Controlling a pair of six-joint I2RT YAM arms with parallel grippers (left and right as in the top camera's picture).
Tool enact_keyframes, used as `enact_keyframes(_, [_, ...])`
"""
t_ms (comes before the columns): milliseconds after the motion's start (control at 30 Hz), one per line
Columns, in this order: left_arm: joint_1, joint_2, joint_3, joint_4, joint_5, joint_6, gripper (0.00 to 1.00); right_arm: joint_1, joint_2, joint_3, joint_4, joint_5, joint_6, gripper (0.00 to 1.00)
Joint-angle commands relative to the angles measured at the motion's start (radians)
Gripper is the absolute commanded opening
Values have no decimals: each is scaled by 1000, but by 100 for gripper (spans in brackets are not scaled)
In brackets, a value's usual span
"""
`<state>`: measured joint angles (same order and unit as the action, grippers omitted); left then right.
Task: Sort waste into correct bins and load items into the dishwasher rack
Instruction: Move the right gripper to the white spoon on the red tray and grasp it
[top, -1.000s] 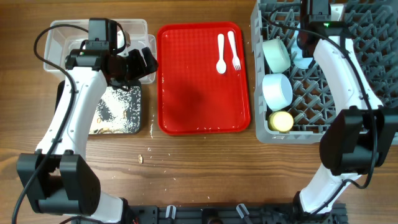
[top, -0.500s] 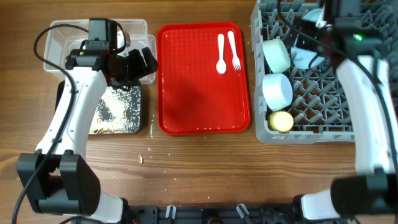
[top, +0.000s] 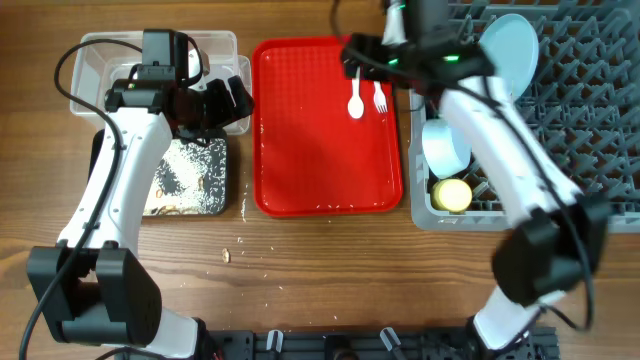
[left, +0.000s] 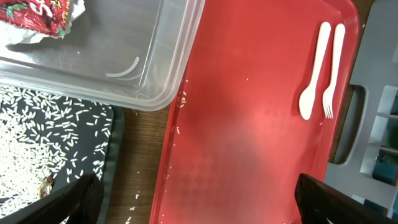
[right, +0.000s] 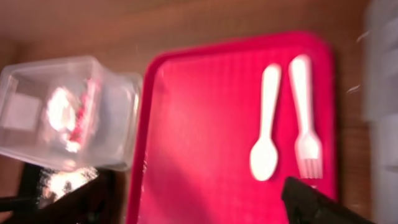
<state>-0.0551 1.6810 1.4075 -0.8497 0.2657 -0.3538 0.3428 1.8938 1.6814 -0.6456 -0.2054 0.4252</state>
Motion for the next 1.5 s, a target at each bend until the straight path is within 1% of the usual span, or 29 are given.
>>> enact_keyframes(0, [1, -13, 6, 0, -6, 5, 100, 0, 156, 50, -13, 48, 25, 84])
enact_keyframes(167, [1, -13, 6, 0, -6, 5, 100, -3, 294, 122, -58, 52, -28, 84])
enact_keyframes(333, [1, -13, 6, 0, -6, 5, 100, -3, 336, 138, -31, 119, -59, 84])
enact_keyframes(500, [1, -13, 6, 0, -6, 5, 100, -2, 357, 138, 12, 122, -25, 77])
enact_keyframes(900, [1, -13, 6, 0, -6, 5, 100, 9, 439, 139, 111, 108, -26, 64])
enact_keyframes(1033, [1, -13, 6, 0, -6, 5, 100, 11, 439, 144, 101, 120, -25, 63])
enact_keyframes(1200, [1, -13, 6, 0, -6, 5, 100, 34, 439, 204, 23, 188, -32, 62])
enact_keyframes(1467, [1, -13, 6, 0, -6, 5, 100, 49, 441, 245, -6, 296, -31, 62])
